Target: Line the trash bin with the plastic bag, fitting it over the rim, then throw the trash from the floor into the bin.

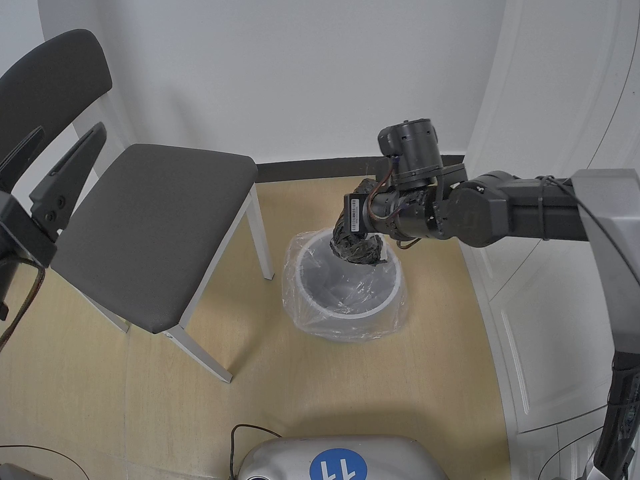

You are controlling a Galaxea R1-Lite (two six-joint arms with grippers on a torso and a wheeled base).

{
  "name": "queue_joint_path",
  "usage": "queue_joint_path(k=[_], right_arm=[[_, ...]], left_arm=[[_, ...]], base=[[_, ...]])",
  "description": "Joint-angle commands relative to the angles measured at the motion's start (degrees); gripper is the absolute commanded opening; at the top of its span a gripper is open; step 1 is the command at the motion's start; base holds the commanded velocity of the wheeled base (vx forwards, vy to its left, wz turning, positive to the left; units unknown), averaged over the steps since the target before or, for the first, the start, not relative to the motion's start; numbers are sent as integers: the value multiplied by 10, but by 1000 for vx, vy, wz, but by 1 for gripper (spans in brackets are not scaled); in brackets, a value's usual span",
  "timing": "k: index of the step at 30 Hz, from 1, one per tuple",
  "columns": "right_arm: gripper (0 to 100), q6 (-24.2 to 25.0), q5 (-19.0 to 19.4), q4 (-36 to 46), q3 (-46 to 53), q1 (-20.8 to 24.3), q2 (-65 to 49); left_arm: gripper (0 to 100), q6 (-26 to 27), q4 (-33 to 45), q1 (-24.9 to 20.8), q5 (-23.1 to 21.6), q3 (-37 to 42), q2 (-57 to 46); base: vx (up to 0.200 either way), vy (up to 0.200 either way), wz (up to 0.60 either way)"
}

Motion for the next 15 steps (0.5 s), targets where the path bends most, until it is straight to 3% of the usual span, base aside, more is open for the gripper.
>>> queue_joint_path(k=[1,15], right_arm=[[0,3,5,14,-53,22,77],[0,26,0,16,-126,5,200]], left_arm=[[100,0,13,0,-5,-5,-34],[100,-3,15,0,-6,-6,-28]], base=[[0,0,0],[0,0,0]])
